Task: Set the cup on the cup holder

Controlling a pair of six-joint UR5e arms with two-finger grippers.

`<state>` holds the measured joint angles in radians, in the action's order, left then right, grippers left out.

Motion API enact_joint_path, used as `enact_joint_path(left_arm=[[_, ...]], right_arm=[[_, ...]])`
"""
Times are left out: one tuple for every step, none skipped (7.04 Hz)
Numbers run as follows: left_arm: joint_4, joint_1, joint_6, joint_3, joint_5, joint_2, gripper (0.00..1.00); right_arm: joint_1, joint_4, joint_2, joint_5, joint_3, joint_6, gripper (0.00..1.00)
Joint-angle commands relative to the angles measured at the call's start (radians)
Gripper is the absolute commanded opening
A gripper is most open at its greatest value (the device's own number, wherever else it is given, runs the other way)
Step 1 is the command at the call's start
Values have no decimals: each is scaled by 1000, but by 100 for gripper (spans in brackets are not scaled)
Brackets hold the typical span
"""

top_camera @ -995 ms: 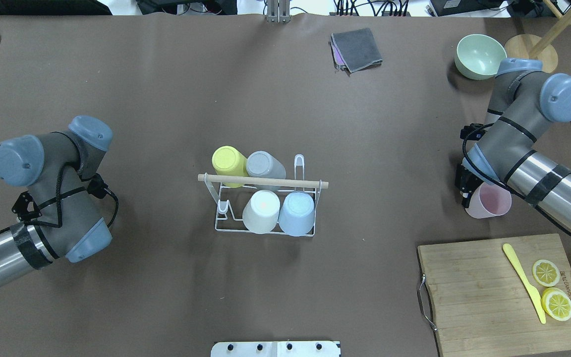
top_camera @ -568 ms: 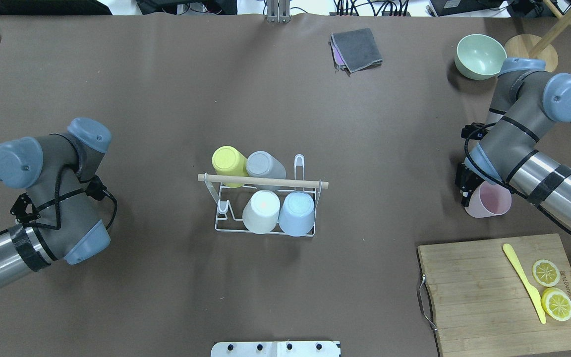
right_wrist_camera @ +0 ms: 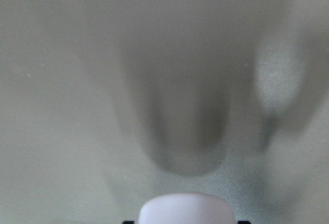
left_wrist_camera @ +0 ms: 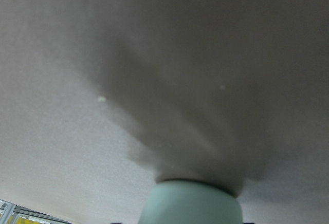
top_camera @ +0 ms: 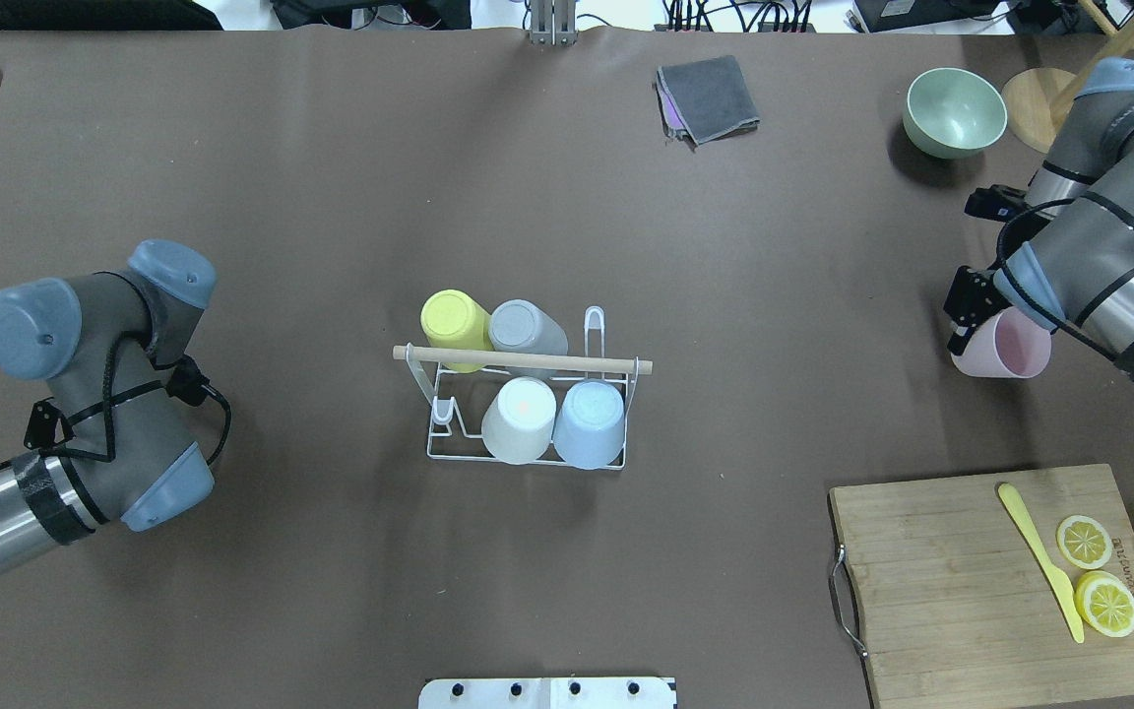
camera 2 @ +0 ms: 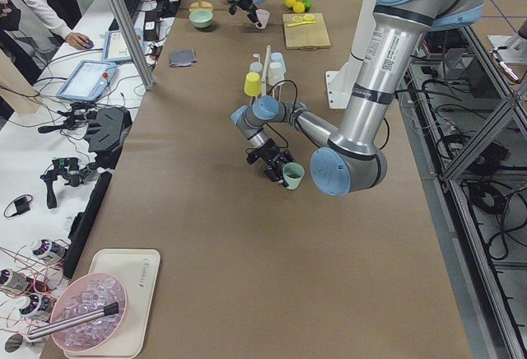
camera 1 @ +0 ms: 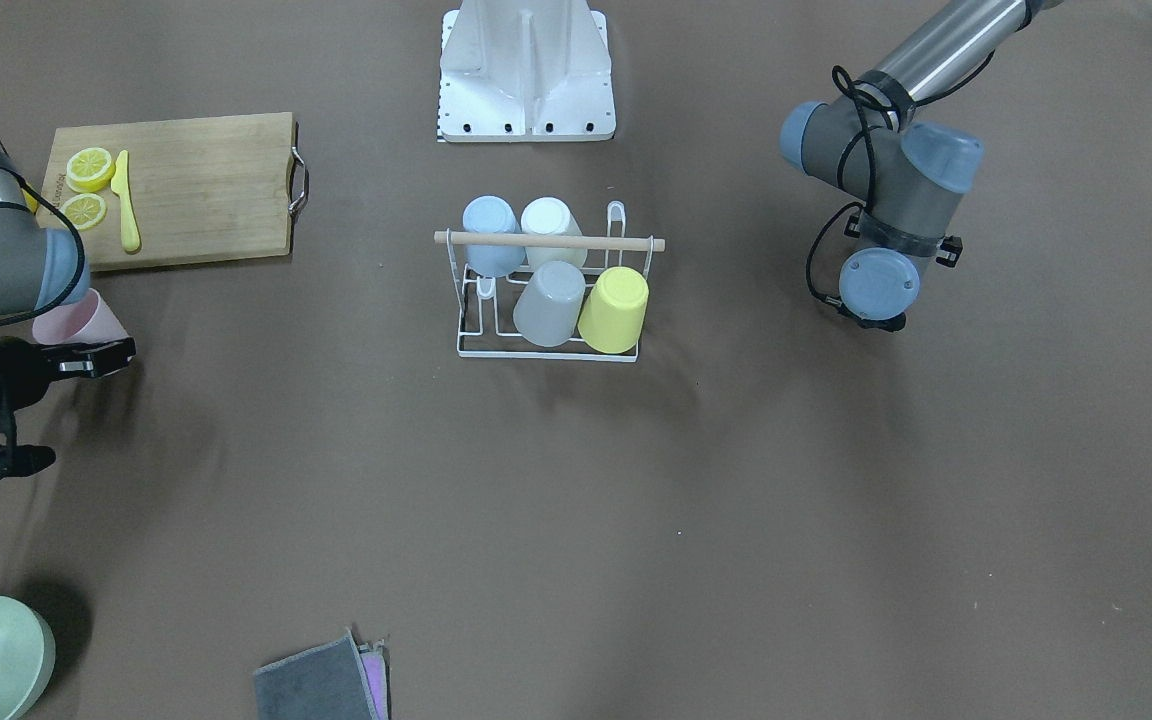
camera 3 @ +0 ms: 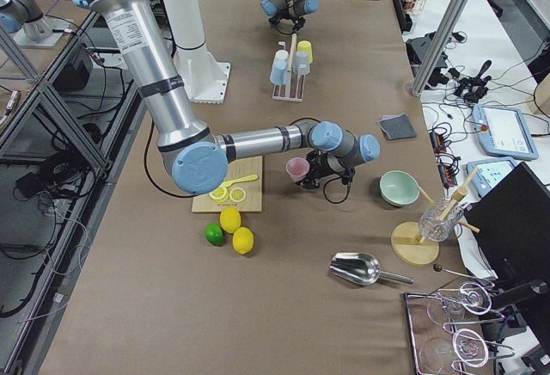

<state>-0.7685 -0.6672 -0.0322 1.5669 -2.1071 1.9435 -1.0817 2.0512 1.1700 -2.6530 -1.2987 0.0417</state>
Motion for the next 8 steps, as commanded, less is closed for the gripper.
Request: enact_joint_path(left_arm=[[3, -17, 0, 33, -2, -2, 67], [3, -20, -3, 41, -2, -2, 66], [3, -38, -8, 42, -4, 0, 59], [5, -55, -8, 42, -16, 3, 55], [15, -86, -9, 41, -22, 12, 54], [14, -138, -9, 45, -24, 27, 46], [3, -196, -8, 62, -22, 35, 44], [-2, -240, -3, 67, -24, 47, 44]], right_arm=[[-85, -37, 5, -47, -66, -2, 38], [-108, -37, 7, -67, -103, -2, 38], [-115, -49, 16, -94, -122, 1, 38], [-113, -131, 37, -143, -120, 10, 38], [-113, -198, 58, -184, -119, 10, 38], [-115, -251, 71, -250, -117, 12, 38], [-128, -296, 71, -315, -114, 7, 38], [-135, -354, 76, -388, -110, 4, 38]])
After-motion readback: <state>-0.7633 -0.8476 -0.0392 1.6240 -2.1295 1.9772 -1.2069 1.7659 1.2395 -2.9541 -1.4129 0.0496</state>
